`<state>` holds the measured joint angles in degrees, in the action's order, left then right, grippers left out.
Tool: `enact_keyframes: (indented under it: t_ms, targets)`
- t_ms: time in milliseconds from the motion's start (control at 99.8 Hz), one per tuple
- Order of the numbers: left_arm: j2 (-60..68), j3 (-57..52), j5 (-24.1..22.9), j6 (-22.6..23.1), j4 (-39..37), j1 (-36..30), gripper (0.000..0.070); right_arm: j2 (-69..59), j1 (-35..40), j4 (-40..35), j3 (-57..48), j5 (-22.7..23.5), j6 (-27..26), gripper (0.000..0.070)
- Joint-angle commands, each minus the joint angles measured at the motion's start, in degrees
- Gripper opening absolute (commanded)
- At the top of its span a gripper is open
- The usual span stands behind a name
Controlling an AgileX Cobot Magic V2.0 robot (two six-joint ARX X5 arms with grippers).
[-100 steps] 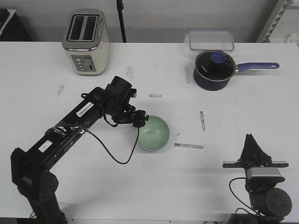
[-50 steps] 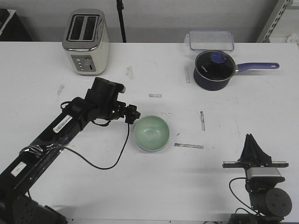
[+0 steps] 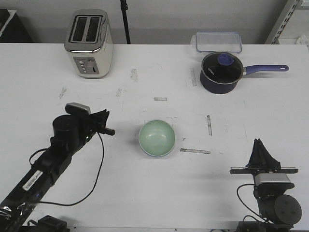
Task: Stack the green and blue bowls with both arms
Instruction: 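Open the left gripper and retract it to rest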
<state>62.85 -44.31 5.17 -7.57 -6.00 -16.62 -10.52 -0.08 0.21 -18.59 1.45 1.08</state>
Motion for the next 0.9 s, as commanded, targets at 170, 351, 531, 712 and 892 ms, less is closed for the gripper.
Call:
enact_keyframes:
  t_ms: [170,351,531,712,892]
  targets:
    - [-11.74,12.04,-3.28,1.86,-4.70,4.46,0.0000,0.07,0.00,0.61,-0.35,0.02,-0.63,0.0015]
    - [-21.90,19.04,-3.28,2.62,-4.44,10.32,0.0000,0.07,0.00,0.61,-0.35,0.02,-0.63,0.0015]
    - [-31.39,23.91,-3.28,2.58,-4.35,15.61,0.0001,0.07,0.00,0.61,-0.35,0.02,-0.63,0.0015]
    - [-37.64,25.03,-3.28,2.60,-2.38,16.94,0.0001,0.07,0.00,0.61,-0.35,0.02,-0.63,0.0015]
    - [-41.35,25.03,-3.26,2.58,-3.13,16.94,0.0001,0.07,0.00,0.61,-0.35,0.02,-0.63,0.0015]
